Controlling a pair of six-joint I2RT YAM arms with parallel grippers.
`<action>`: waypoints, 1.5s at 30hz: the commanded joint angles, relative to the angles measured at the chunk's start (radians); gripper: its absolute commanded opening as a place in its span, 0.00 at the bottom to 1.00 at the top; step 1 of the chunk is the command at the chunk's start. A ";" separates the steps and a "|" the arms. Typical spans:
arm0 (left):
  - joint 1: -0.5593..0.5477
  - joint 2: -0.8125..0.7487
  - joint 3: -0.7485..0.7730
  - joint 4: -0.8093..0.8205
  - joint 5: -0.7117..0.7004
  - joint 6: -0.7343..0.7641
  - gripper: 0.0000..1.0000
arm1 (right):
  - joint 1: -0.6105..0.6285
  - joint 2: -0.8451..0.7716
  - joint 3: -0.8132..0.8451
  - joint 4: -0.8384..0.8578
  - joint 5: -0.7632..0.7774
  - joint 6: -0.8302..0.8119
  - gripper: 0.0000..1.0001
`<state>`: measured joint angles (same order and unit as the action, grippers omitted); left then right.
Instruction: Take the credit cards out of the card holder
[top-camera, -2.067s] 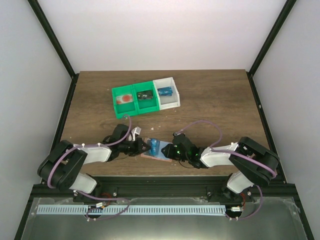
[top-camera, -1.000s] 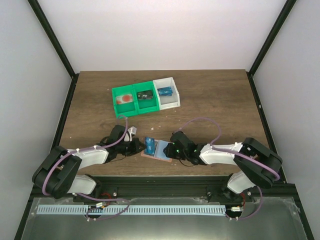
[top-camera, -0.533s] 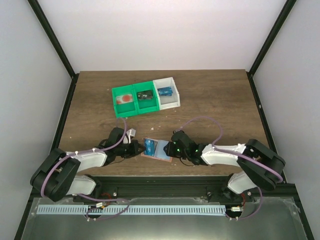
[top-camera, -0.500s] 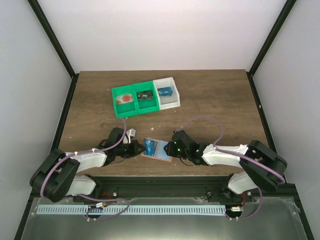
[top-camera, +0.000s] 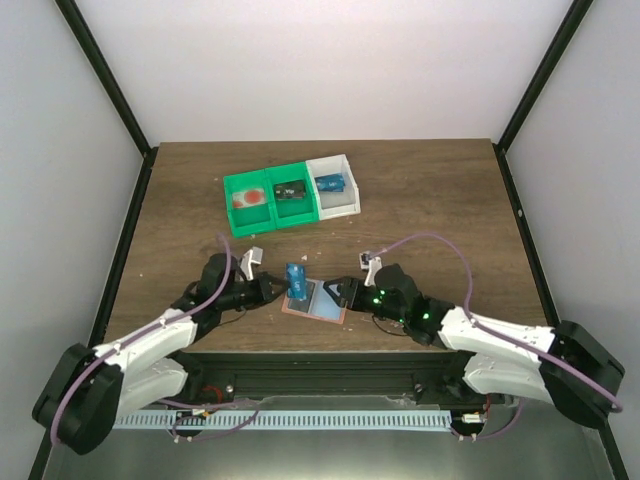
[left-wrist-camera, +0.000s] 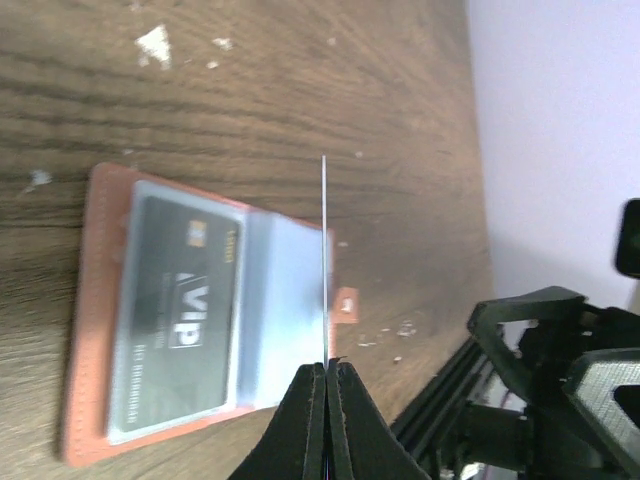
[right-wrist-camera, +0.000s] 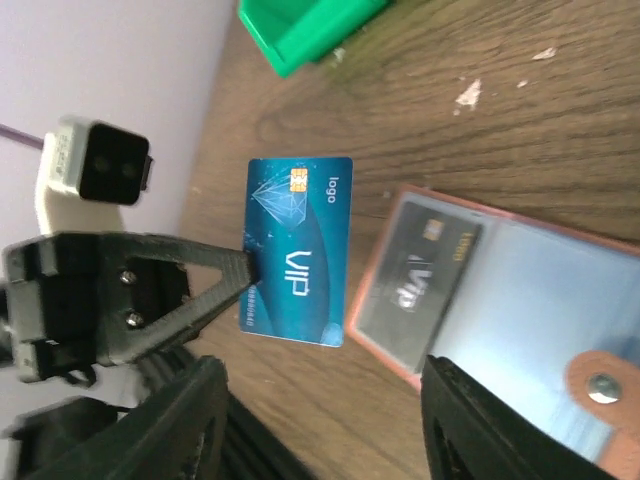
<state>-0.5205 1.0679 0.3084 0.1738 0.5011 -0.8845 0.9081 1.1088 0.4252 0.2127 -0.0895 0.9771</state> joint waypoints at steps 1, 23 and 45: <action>0.004 -0.108 0.027 0.026 0.040 -0.062 0.00 | -0.009 -0.083 -0.056 0.195 -0.038 0.114 0.59; 0.002 -0.286 -0.068 0.458 0.197 -0.334 0.00 | -0.009 0.086 0.012 0.612 -0.366 0.232 0.48; 0.002 -0.368 0.006 0.186 0.283 -0.172 0.52 | -0.030 -0.052 -0.023 0.414 -0.511 -0.090 0.01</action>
<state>-0.5205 0.7521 0.2523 0.5274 0.7288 -1.1618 0.8913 1.1019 0.3981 0.7219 -0.4526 1.0447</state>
